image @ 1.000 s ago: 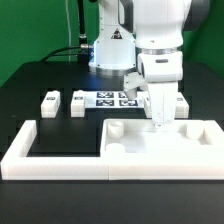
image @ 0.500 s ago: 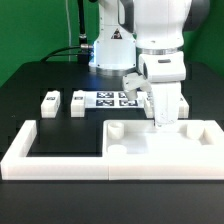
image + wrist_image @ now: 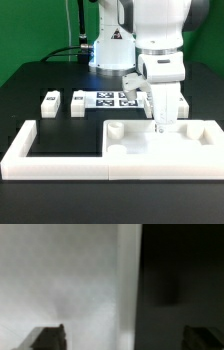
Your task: Assemble desk
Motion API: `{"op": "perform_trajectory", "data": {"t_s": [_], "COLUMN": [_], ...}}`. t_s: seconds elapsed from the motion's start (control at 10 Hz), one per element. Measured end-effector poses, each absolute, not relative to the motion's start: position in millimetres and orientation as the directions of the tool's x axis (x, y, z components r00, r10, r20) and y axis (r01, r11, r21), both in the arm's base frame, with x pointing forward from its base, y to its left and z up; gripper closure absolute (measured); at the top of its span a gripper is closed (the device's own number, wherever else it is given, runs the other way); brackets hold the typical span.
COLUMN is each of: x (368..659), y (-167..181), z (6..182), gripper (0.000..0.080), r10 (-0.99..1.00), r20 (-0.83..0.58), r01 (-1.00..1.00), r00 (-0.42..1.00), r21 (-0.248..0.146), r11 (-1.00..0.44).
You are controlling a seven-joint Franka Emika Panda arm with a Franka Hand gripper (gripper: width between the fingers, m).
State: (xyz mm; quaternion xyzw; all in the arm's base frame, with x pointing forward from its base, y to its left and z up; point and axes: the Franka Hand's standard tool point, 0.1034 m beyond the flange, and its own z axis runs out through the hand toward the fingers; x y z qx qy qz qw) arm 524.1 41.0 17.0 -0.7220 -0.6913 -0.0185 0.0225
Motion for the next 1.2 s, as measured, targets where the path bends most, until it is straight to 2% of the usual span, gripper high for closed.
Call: {"op": "perform_trajectory", "data": {"t_s": [0.3,0.8,0.9,1.1,1.2], "x": [524.1,524.1,523.7,512.6,507.7], "y": [40.9,40.8,42.6,56.1,67.4], "z": [16.9,16.9,19.1,37.9,49.3], "gripper": [0.0152,0.0151,0.0151,0.0151,0.0151], "r10": [0.997,0.997,0.993,0.976,0.927], "r20": [0.058,0.058,0.056,0.045,0.04], "r01": [0.999,0.998,0.994,0.977,0.928], "r00": [0.044,0.056,0.105,0.215,0.373], "r21": [-0.007,-0.008,-0.008,0.002,-0.001], "r11": [-0.043,-0.056,-0.105,-0.215,-0.374]}}
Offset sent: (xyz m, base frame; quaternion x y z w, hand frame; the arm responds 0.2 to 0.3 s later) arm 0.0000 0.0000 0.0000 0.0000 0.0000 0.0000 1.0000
